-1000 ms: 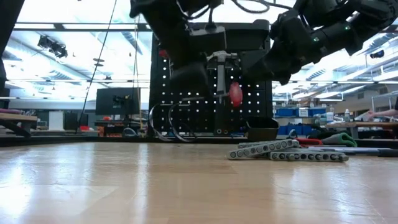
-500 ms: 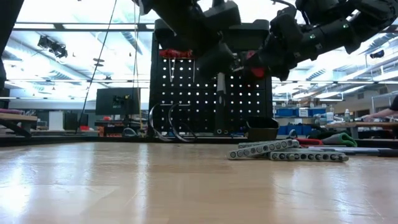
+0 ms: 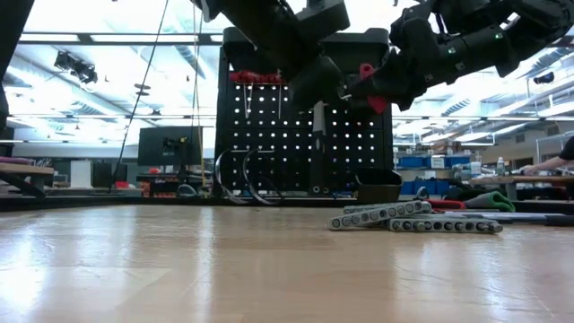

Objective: Hang tools onto peg board
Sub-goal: Hang the allen wrench onto the peg board

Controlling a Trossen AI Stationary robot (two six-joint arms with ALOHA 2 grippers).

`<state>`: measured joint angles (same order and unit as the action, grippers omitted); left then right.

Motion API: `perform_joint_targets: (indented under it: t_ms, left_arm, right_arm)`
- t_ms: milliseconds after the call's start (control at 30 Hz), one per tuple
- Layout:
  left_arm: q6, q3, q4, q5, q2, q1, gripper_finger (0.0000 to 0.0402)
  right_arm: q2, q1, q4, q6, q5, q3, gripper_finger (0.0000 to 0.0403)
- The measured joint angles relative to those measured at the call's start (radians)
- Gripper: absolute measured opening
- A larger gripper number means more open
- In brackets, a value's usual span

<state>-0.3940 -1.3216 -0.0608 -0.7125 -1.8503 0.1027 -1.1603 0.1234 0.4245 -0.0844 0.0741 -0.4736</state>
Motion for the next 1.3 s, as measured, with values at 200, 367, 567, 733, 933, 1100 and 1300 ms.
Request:
perform_joint_targets:
  t_ms: [200,367,567,733,933,1100,1300]
  left_arm:
    - [0.09,0.0,-0.07,0.035,0.0,-0.019,0.0101]
    - [0.093,0.0,-0.097,0.008,0.0,-0.024,0.0169]
    - [0.092,0.0,-0.081,-0.004,-0.001,-0.042,0.0171]
    - [0.087,0.0,-0.07,0.005,-0.001,-0.056,0.0089]
    - [0.116,0.0,-0.137,0.027,-0.001,-0.075,0.0006]
    - [0.148,0.003,-0.153,0.009,-0.004,-0.079,0.0002]
    - [0.238,0.061,-0.116,0.009,0.001,-0.094,0.0001]
  right_arm:
    - [0.0,0.001,-0.006,-0.022,0.019,0.0,0.0065]
    - [0.0,0.001,0.005,-0.032,0.032,0.0,0.0065]
    - [0.0,0.001,0.002,-0.044,0.032,0.0,0.0065]
    - [0.0,0.001,0.001,-0.044,0.032,0.0,0.0065]
    - [0.0,0.002,0.006,-0.045,0.036,0.0,0.0075]
    - [0.001,0.002,0.006,-0.052,0.04,0.0,0.0141]
    - [0.003,0.001,-0.009,-0.055,0.039,0.0,0.0209]
